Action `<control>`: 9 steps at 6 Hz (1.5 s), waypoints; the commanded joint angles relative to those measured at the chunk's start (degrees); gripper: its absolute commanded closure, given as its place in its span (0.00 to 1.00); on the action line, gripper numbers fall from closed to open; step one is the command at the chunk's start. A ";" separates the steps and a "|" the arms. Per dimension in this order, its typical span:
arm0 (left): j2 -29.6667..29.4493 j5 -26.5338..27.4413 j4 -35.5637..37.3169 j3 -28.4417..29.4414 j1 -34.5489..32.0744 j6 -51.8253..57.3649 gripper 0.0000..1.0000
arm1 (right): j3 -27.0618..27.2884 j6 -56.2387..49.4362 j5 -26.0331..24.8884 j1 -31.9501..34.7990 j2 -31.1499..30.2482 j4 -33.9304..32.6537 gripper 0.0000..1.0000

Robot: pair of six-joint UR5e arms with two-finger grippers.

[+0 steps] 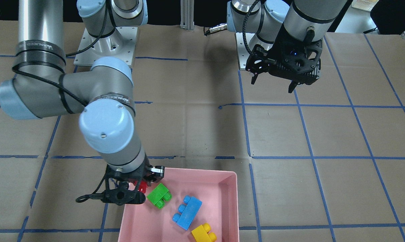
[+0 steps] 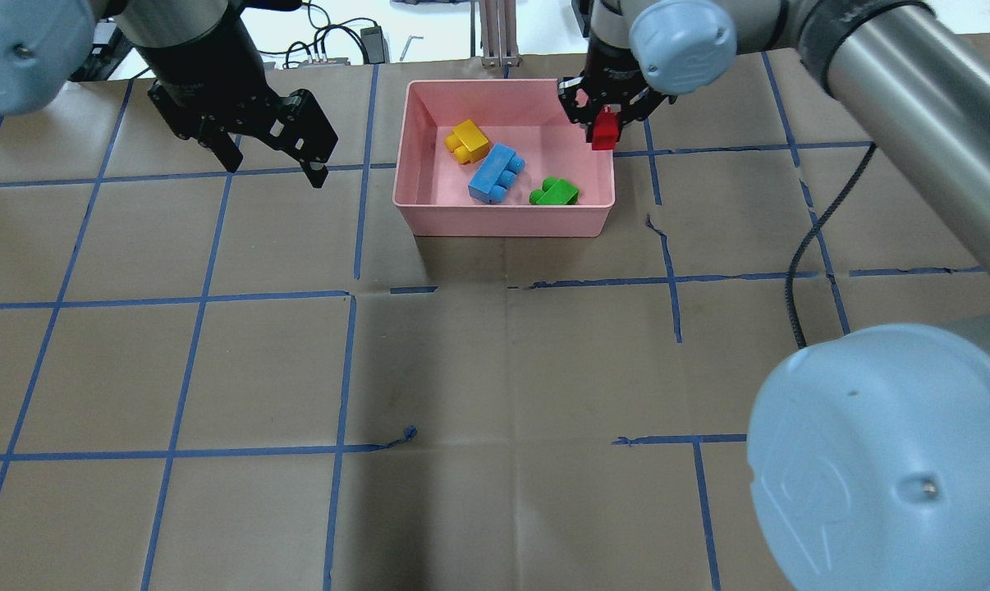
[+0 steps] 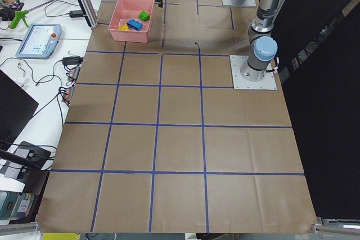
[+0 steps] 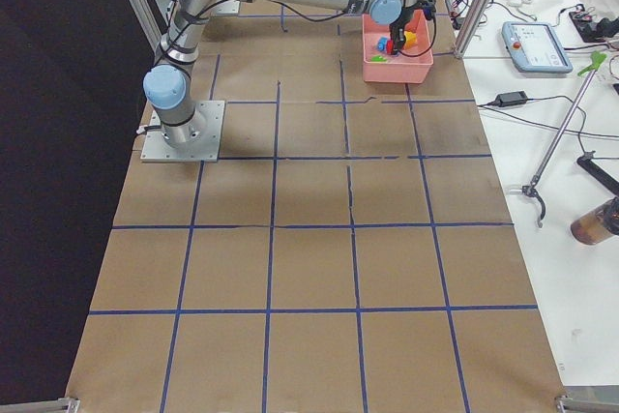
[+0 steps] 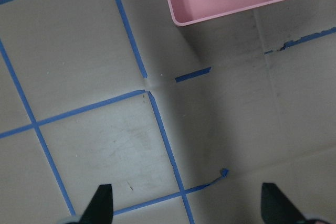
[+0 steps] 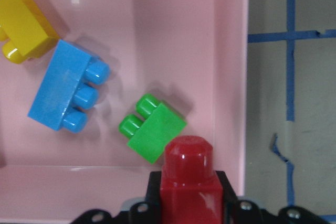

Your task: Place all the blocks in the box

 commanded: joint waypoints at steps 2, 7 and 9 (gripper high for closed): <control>5.51 0.01 -6.22 -2.10 2.62 -1.28 0.00 | 0.33 2.06 0.05 2.04 5.48 -7.41 0.21; 5.70 -0.08 -5.71 -2.11 2.62 -1.37 0.00 | 1.73 -2.93 -0.74 -1.63 -6.17 7.02 0.00; 5.70 -0.08 -5.80 -2.11 2.62 -1.37 0.00 | 10.12 -11.43 -0.83 -7.94 -18.26 13.74 0.00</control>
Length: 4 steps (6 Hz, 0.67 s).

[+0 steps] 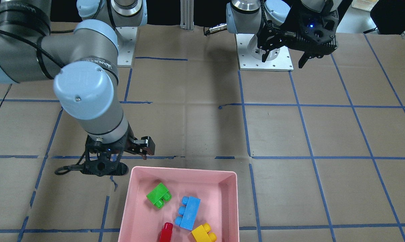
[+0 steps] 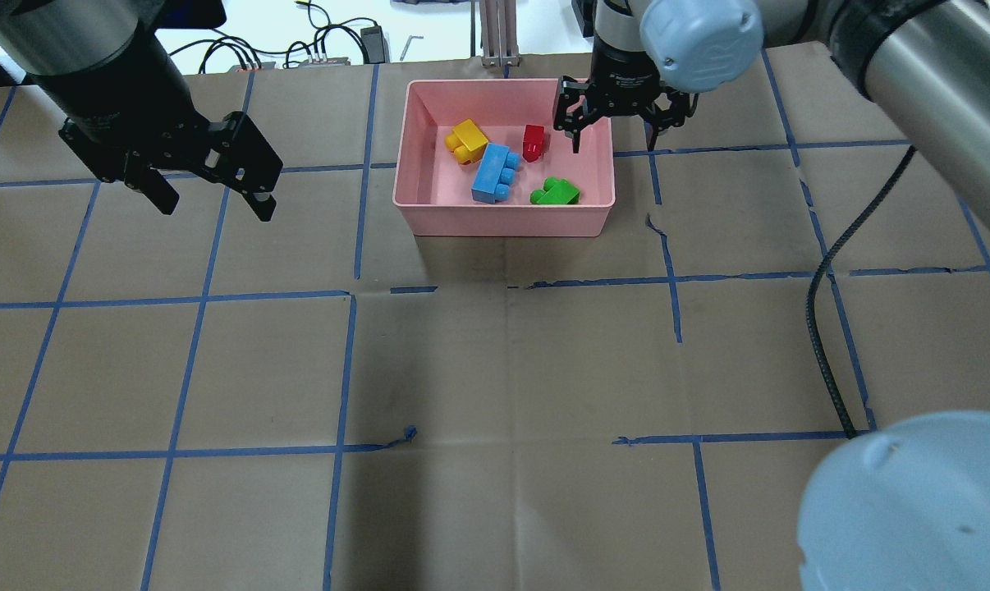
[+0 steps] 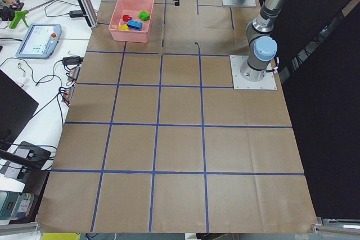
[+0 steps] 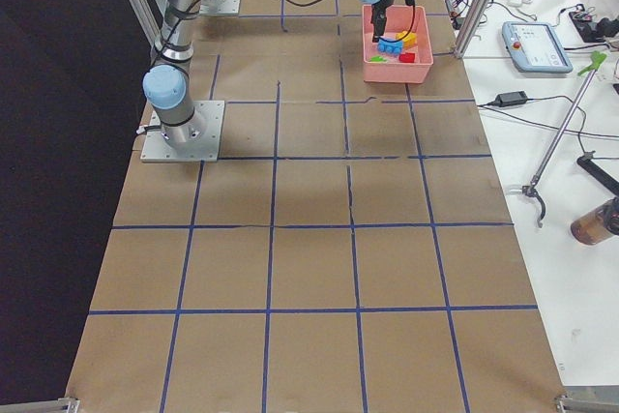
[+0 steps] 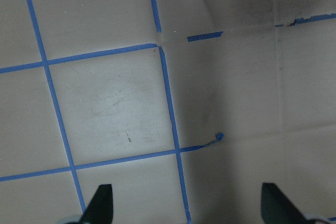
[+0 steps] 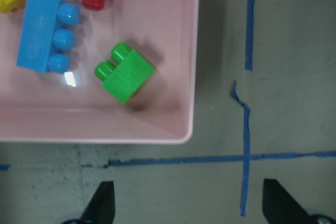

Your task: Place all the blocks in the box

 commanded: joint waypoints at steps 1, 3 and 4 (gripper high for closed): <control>0.01 0.00 -0.06 0.00 0.00 0.00 0.00 | 10.76 -8.22 0.15 -7.23 -13.78 3.22 0.00; 0.18 0.09 -0.41 0.00 0.00 0.00 0.00 | 18.71 -7.56 0.06 -7.01 -25.66 3.22 0.00; 0.18 0.09 -0.33 0.00 0.00 0.00 0.00 | 18.47 -7.21 -0.03 -6.83 -27.45 6.01 0.00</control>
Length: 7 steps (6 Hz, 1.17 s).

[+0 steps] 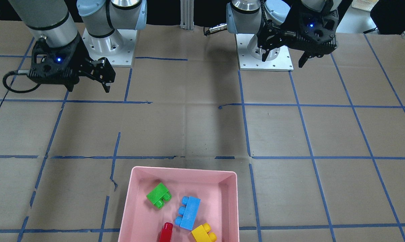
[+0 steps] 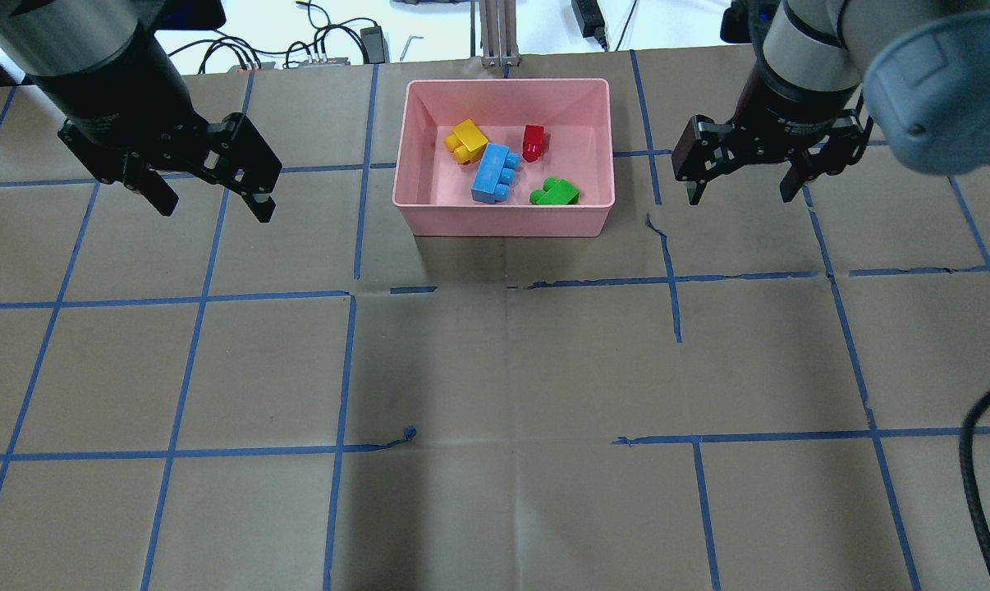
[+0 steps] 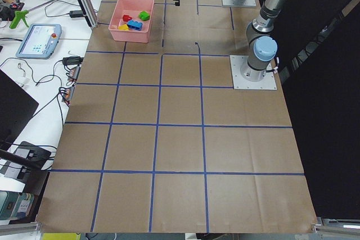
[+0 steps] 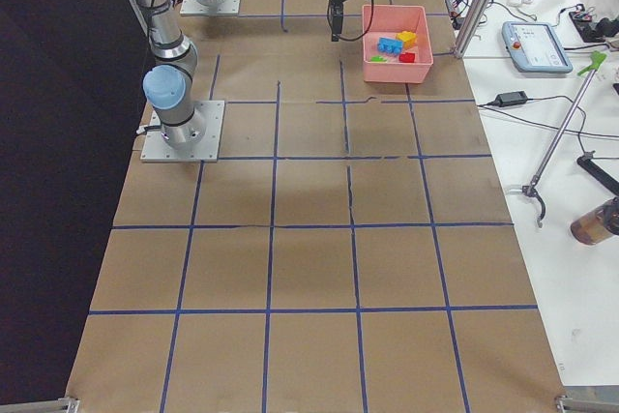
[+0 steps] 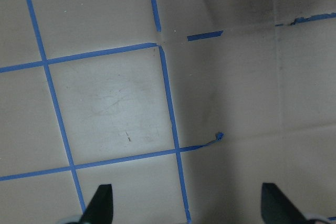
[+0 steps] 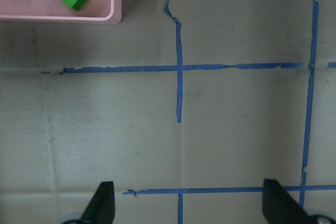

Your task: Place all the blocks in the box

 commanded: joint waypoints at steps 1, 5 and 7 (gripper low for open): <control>0.04 0.02 -0.02 0.00 0.00 0.00 0.00 | 1.17 2.10 -0.06 0.11 -2.56 2.81 0.00; 0.04 0.02 -0.02 0.00 0.00 0.00 0.00 | -2.95 2.12 -0.06 0.11 0.52 2.91 0.00; 0.04 0.02 -0.02 0.00 0.00 0.00 0.00 | -2.60 2.21 0.11 0.19 0.87 1.69 0.00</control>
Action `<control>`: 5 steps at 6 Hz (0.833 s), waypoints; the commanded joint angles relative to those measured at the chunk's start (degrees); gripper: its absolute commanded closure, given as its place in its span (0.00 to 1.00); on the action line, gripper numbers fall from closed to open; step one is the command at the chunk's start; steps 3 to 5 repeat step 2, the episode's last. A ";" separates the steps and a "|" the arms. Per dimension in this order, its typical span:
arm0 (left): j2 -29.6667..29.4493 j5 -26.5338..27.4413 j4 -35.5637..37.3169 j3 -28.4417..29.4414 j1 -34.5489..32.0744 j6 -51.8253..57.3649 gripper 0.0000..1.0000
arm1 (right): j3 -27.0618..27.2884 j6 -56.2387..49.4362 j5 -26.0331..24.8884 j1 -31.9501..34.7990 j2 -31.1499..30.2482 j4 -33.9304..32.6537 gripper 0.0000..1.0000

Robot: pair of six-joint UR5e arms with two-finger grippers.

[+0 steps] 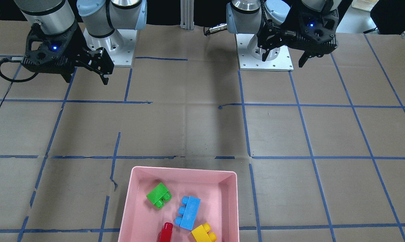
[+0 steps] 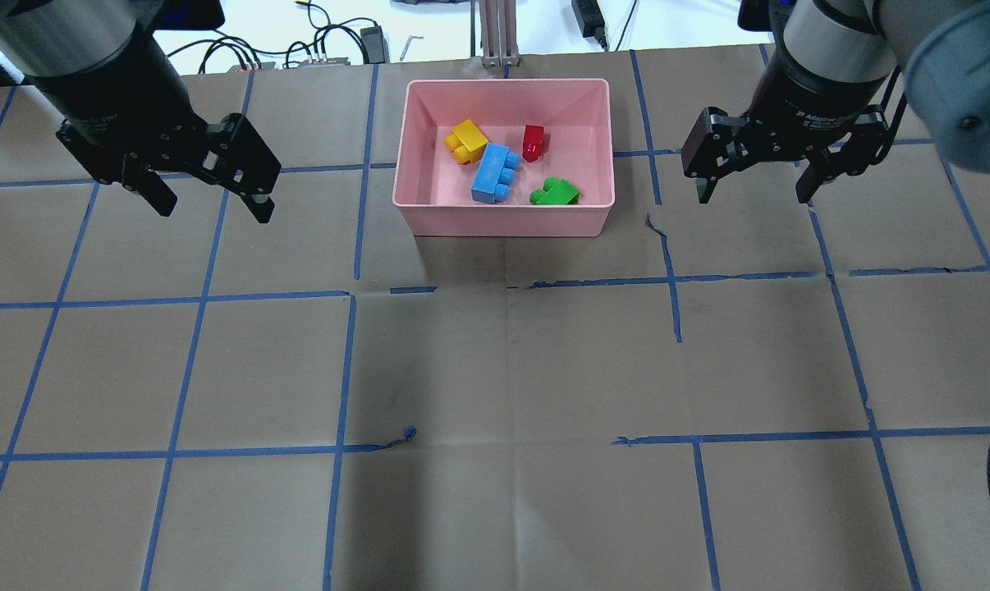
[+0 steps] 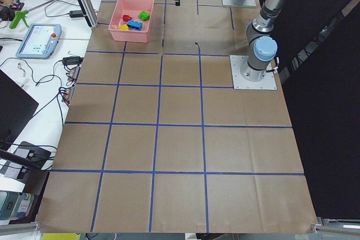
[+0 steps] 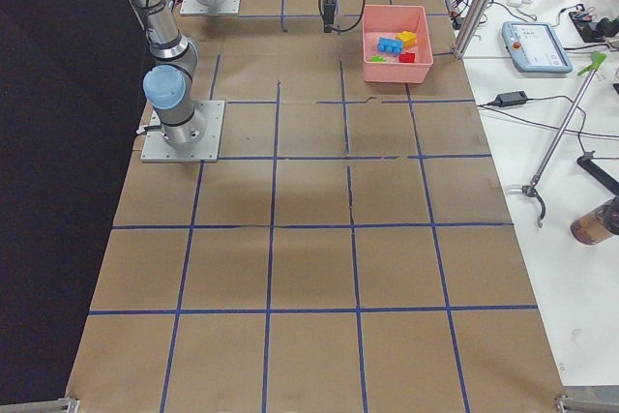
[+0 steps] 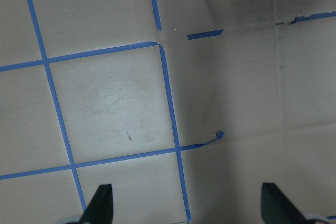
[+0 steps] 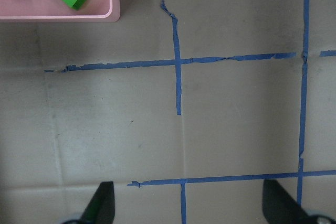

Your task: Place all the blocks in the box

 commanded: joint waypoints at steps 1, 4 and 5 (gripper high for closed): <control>0.00 0.00 0.00 0.00 0.09 0.00 0.00 | 0.15 0.10 -0.01 -0.03 1.00 -0.48 0.00; 0.00 0.00 0.00 0.00 0.00 0.00 0.00 | 0.15 0.10 -0.10 -0.03 1.10 -0.22 0.00; 0.00 0.00 0.00 0.00 0.00 0.00 0.00 | 0.15 0.10 -0.10 -0.03 1.10 -0.22 0.00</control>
